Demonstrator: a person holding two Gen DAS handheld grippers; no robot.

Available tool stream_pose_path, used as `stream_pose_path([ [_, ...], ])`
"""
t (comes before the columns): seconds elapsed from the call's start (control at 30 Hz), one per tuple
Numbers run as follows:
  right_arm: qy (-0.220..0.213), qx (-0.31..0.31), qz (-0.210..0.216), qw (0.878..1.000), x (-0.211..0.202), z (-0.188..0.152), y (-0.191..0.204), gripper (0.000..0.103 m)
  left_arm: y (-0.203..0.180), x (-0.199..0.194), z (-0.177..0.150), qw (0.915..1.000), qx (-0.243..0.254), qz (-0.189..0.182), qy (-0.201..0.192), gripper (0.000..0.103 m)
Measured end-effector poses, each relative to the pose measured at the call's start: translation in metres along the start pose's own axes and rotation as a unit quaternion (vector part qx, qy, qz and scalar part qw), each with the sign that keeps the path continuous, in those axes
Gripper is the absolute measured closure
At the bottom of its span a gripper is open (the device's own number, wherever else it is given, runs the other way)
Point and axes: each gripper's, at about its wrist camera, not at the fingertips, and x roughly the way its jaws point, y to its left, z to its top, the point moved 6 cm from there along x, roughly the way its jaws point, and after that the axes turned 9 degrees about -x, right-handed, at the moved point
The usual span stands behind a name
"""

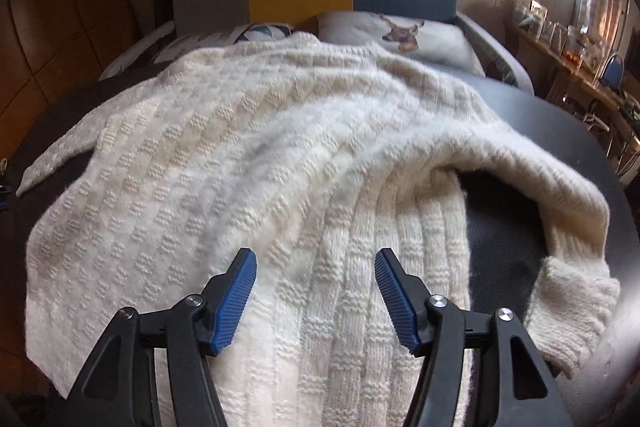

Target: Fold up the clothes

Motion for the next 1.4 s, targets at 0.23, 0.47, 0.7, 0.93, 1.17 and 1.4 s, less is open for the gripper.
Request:
stream_pose_path([
  [0.23,-0.026,-0.057,0.111,0.992,0.000,0.038,0.081,0.033,-0.029,0.024,-0.010,0.9959,0.085,0.030,0.009,0.052],
  [0.47,0.035,-0.120,0.136,0.983,0.040,0.029,0.157,0.032,-0.037,0.029,-0.016,0.9926,0.110,0.052,-0.008,0.079],
  [0.7,0.058,-0.152,0.119,0.979,0.058,0.020,0.176,0.027,-0.042,0.033,0.006,0.9892,0.120,0.083,-0.016,0.080],
  [0.93,0.051,-0.137,0.117,0.982,0.062,0.013,0.176,0.014,-0.052,0.041,0.034,0.9810,0.144,0.127,-0.028,0.080],
  [1.17,0.005,-0.106,0.152,0.983,0.034,0.018,0.160,0.015,-0.089,-0.049,-0.008,0.9905,0.110,-0.078,-0.026,0.058],
  [1.4,0.020,-0.076,0.112,0.991,0.020,0.005,0.113,0.015,-0.180,-0.048,-0.176,0.9407,0.251,-0.194,0.121,0.050],
])
